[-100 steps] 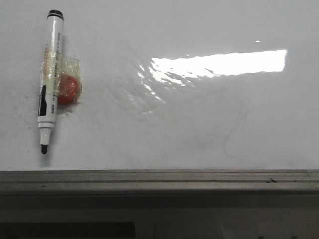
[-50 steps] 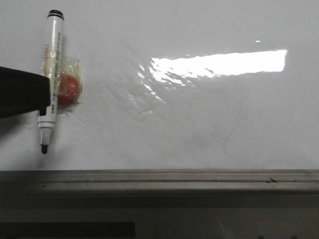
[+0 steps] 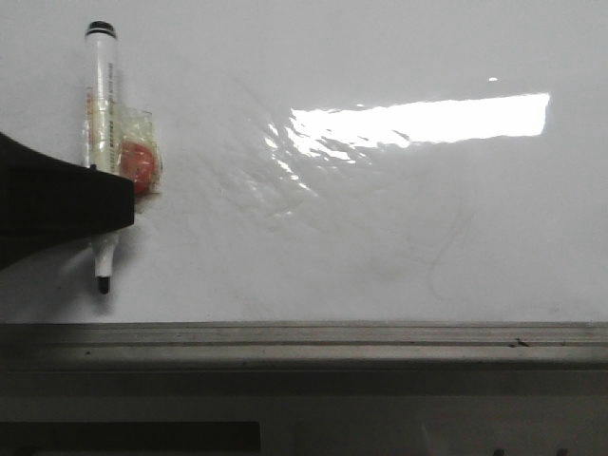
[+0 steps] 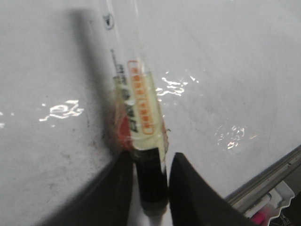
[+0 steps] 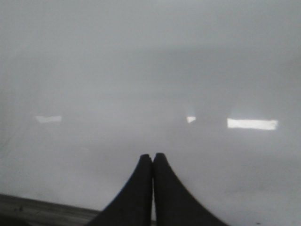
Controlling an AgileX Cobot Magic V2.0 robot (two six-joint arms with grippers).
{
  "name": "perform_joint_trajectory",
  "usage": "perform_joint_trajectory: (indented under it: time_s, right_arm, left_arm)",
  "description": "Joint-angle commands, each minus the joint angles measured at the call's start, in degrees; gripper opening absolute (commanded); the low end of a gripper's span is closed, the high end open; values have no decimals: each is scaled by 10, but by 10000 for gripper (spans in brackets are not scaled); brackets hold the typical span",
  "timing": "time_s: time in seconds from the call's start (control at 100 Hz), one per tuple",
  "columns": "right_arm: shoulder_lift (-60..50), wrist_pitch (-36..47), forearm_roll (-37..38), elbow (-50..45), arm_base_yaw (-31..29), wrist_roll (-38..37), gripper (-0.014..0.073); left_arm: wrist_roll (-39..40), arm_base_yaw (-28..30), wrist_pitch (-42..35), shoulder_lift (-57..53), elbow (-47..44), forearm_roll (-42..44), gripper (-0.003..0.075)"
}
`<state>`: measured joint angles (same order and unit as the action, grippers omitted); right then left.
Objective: Write number 8 on whiteboard
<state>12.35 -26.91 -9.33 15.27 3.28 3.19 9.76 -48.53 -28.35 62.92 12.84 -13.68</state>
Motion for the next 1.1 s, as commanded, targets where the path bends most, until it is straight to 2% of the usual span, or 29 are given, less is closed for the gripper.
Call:
perform_joint_trajectory:
  time_s: [0.0,0.17,0.3,0.37,0.49,0.54,0.59,0.65,0.76,0.93,1.09]
  right_arm:
    - [11,35,-7,21,46,4,-63]
    - [30,19,-7,26,148,9,-63]
    - [84,-18,-7,63,208,50,-45]
    - [118,-36,-7,96,235,66,32]
    - [175,-40,-7,154,276,75,274]
    - [199,-44,-7,178,293,75,343]
    - [221,-49,-8,203,311,75,375]
    - [251,-50,-26,227,330,75,377]
    - [304,-42,-71,267,359,75,377]
    - [372,-43,-71,311,400,75,377]
    - [421,-12,-71,340,424,75,377]
  left_arm:
    - [5,-1,-17,7,13,-22,-10]
    - [2,-1,-15,1,14,5,-20]
    - [2,-4,-10,-20,25,81,-20]
    - [2,-4,-1,-28,39,137,-20]
    - [2,-8,26,-25,68,261,-20]
    - [2,-12,32,-24,80,318,-20]
    - [2,-17,36,-22,92,372,-20]
    - [2,-22,37,-22,100,420,-20]
    - [2,-27,35,-22,111,433,-20]
    - [2,-32,37,-22,111,435,-20]
    - [2,-42,40,-22,111,453,-20]
